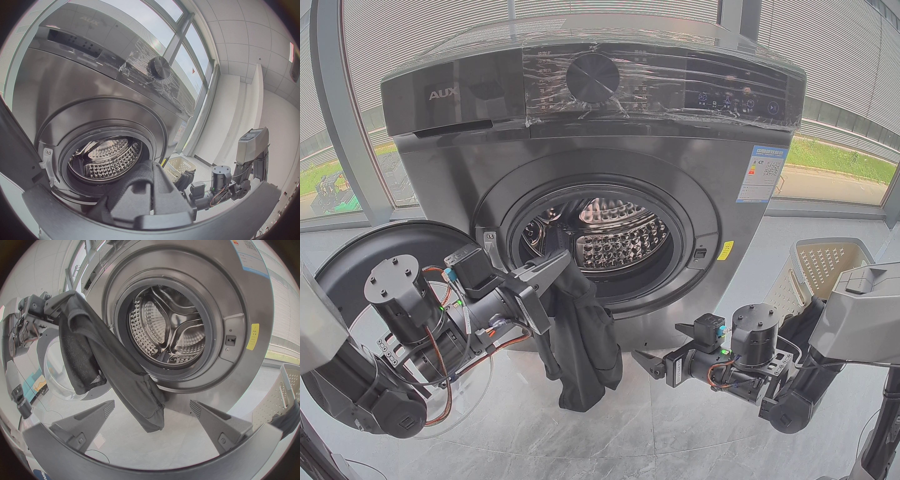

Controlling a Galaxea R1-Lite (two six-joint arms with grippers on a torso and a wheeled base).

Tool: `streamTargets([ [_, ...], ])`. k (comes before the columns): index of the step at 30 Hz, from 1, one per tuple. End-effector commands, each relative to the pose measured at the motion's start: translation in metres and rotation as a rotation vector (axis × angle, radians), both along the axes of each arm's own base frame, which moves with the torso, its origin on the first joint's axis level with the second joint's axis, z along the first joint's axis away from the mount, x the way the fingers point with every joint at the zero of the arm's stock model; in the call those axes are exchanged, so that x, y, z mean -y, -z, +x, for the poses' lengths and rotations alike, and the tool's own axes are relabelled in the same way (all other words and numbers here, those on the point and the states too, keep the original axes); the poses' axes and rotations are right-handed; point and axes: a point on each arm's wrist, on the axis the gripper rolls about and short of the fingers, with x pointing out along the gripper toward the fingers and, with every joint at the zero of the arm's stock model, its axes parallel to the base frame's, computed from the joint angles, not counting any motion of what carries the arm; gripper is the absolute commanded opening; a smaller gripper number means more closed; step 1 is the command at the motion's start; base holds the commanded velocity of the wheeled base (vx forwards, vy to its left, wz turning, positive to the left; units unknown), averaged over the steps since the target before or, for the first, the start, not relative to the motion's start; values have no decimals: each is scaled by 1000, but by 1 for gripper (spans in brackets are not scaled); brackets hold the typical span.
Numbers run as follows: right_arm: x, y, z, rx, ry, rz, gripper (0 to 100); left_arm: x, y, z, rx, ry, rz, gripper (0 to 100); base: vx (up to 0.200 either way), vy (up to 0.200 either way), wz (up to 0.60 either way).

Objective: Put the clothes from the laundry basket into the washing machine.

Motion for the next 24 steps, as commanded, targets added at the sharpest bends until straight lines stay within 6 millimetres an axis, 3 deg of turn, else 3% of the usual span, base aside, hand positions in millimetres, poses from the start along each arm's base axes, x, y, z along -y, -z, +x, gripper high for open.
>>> streamTargets([
  [1,1,18,2,-37,-3,-26,100,1,-4,0,15,2,-8,0,0,0,0],
  [9,-7,32,3,-61,-49,-28,100,1,-12,-4,39,9,-24,0,0,0,0],
  [24,-31,55,27,-13,-148,43,100,-1,-12,-8,37,11,-21,0,0,0,0],
])
